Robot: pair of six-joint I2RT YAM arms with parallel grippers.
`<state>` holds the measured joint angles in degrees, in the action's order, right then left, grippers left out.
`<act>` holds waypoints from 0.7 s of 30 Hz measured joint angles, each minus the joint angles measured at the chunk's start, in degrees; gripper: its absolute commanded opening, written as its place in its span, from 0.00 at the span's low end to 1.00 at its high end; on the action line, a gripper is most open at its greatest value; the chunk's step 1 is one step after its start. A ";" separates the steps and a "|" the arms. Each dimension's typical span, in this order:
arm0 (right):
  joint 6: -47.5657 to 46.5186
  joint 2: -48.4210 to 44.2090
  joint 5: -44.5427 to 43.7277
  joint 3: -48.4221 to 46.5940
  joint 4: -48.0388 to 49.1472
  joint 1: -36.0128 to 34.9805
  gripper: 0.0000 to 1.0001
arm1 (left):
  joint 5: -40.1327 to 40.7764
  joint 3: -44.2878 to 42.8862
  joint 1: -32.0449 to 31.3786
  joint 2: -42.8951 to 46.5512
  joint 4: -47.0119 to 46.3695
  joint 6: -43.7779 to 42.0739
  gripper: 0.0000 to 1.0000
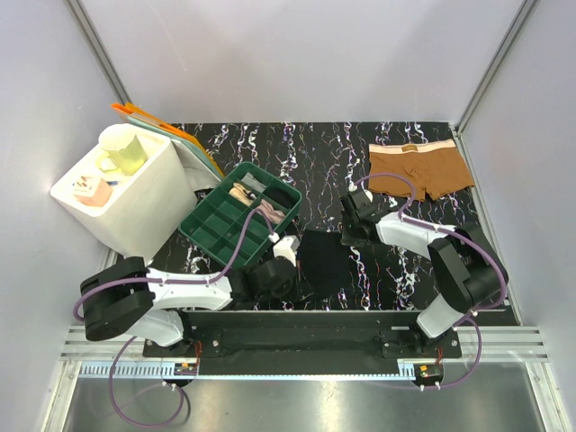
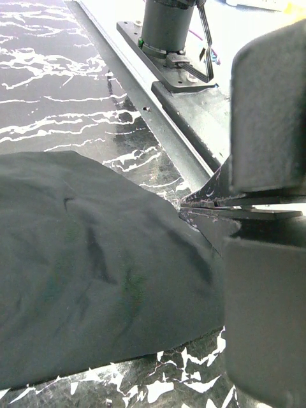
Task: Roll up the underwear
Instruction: Fold the underwear at the center of the board.
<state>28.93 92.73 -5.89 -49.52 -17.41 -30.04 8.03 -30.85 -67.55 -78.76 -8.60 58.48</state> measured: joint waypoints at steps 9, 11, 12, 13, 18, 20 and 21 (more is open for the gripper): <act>-0.94 -0.90 -0.04 -1.40 -1.18 0.02 0.01 | 0.87 0.02 0.63 1.84 0.44 0.00 0.00; -1.25 -1.31 -0.07 -1.86 -1.64 0.02 0.01 | 1.01 0.02 0.74 2.01 0.50 0.00 0.00; -1.36 -1.38 -0.07 -2.08 -1.81 0.02 0.01 | 1.03 0.09 0.79 2.21 0.59 0.00 0.00; -1.62 -1.40 -0.17 -2.45 -2.03 0.02 0.01 | 1.07 0.15 0.83 2.47 0.74 0.00 0.00; -2.67 -1.14 -0.66 -4.02 -2.38 0.02 0.00 | 1.55 0.35 1.01 3.61 1.42 0.00 0.00; -3.10 -0.61 -0.74 -5.01 -2.38 0.02 0.00 | 1.77 0.50 1.14 3.98 1.62 0.00 0.00; -3.30 -0.15 -0.76 -5.57 -2.38 0.02 0.00 | 1.90 0.55 1.18 4.13 1.79 0.00 0.00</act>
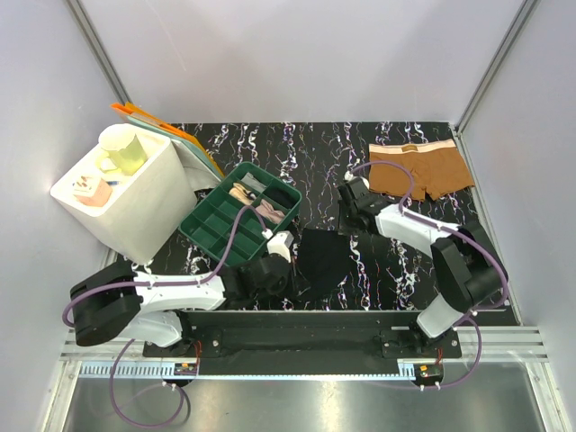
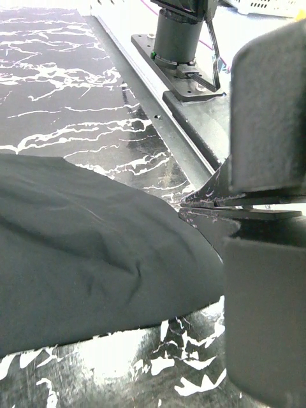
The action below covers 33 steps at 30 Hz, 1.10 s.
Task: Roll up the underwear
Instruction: Fold the underwear at the center of the board.
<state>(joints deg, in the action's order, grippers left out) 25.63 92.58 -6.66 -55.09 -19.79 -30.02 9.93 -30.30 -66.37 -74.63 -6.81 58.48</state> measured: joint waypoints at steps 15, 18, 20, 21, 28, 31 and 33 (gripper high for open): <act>-1.88 8.20 -3.67 -3.76 -0.04 0.04 0.05 | 0.90 1.11 0.59 0.72 0.90 0.07 0.00; -2.08 8.61 -4.48 -4.42 -0.02 0.07 0.28 | 0.94 1.73 0.70 0.70 1.11 0.35 0.00; -2.21 8.81 -4.72 -4.74 -0.02 0.09 0.41 | 0.96 1.95 0.81 0.59 1.20 0.50 0.00; -2.43 8.81 -4.76 -4.90 -0.11 0.09 0.47 | 0.98 1.97 0.81 0.52 1.18 0.52 0.00; -2.58 6.29 -3.56 -4.79 -2.93 0.09 0.65 | 1.03 1.97 1.11 -0.52 0.87 0.70 0.00; -2.03 2.10 -0.94 -1.81 -3.76 0.11 0.64 | 0.68 2.10 1.92 -1.33 -0.20 0.72 0.00; -1.51 -0.90 0.87 0.92 -4.28 0.13 0.63 | 0.37 2.49 2.58 -1.84 -0.87 0.79 0.00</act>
<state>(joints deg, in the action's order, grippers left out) 24.12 91.68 -5.78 -54.17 -24.08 -29.89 10.31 -27.81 -63.79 -76.47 -7.68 59.27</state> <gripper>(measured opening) 0.644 0.005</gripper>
